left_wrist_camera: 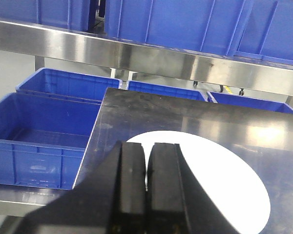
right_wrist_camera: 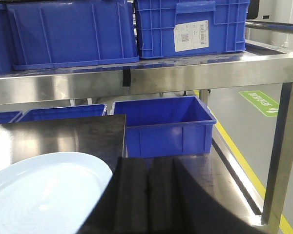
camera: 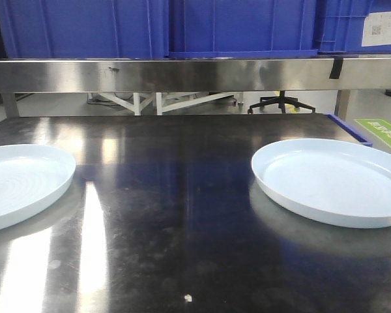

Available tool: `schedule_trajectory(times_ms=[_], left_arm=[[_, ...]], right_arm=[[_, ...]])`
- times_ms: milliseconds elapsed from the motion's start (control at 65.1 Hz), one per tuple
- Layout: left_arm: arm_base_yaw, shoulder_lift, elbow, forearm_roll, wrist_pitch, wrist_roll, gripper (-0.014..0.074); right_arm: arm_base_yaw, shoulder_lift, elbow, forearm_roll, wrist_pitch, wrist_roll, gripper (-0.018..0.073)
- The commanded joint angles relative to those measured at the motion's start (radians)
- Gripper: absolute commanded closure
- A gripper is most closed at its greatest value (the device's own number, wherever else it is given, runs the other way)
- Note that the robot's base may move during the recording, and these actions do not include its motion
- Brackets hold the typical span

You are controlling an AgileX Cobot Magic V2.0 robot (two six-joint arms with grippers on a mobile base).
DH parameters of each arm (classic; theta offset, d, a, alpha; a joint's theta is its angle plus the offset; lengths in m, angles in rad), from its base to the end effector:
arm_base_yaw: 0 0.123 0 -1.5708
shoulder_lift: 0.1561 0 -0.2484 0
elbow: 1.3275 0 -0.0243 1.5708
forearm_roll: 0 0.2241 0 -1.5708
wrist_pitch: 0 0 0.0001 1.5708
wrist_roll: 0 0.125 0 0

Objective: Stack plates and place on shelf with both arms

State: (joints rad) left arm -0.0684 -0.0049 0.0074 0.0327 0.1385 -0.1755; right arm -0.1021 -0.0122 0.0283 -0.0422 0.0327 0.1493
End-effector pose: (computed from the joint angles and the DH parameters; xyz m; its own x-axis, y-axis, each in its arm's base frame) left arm 0.1003 -0.0063 0.1968 -0.0621 -0.1387 -0.9884 0.0556 0.9883 -0.1422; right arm 0.1003 -0.0105 0.2035 0.0490 0.1024 -0.9935 0.0986 0.9894 0.1069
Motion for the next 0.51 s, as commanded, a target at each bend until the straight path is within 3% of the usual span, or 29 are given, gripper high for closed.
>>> schedule_trajectory(times_ms=[0,276,491], left_arm=[[-0.005,-0.018,0.003,-0.010,-0.086,-0.004,0.0508],[-0.005,-0.006,-0.072,0.002,-0.067,-0.004,0.0508],[-0.005,0.246,-0.540,0.122,0.393,-0.004,0.0508]], right_arm=[[0.001,-0.010,0.001,-0.010,-0.097,-0.006,0.0512],[0.001,-0.010,0.001,-0.010,-0.097,-0.006,0.0512],[0.001,-0.010,0.001,-0.010,-0.097,-0.006,0.0512]])
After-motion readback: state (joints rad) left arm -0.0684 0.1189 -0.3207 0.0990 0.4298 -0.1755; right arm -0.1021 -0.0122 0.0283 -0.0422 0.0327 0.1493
